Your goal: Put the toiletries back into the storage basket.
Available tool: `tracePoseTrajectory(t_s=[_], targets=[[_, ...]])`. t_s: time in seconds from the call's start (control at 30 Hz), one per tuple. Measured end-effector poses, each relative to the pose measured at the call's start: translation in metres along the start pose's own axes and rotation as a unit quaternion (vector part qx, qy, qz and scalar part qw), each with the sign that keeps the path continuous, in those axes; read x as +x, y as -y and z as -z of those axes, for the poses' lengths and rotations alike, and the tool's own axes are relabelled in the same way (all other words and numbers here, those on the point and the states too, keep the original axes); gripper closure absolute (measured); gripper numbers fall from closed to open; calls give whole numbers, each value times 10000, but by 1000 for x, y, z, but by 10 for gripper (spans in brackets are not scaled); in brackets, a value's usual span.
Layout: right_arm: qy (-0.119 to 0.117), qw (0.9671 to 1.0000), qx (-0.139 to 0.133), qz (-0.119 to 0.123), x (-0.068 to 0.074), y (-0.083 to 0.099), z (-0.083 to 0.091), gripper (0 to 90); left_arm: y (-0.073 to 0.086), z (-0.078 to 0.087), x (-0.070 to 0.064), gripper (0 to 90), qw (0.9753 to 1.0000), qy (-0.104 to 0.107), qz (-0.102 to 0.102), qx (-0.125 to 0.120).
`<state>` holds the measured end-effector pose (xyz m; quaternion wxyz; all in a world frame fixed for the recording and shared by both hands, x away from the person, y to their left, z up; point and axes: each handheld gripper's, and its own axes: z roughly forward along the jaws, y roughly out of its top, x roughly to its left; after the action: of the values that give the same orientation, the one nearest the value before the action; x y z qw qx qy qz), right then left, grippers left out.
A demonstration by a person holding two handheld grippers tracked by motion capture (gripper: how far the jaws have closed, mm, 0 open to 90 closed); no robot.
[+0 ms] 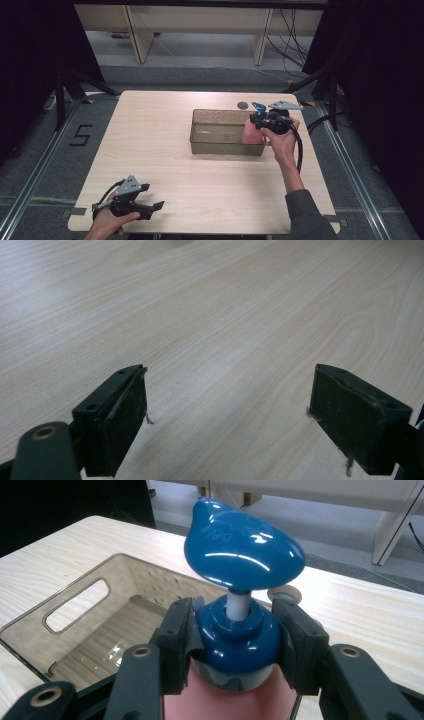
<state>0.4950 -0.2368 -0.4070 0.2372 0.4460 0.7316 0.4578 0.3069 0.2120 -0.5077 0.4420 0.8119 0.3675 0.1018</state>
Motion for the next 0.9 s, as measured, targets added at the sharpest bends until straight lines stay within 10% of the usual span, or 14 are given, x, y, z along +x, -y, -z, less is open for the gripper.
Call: tracePoseTrajectory(t_s=[0.9], targets=[[-38,9999,70,73,1,17,-2,535,0,0,0,148,10000,14,-4,-17]])
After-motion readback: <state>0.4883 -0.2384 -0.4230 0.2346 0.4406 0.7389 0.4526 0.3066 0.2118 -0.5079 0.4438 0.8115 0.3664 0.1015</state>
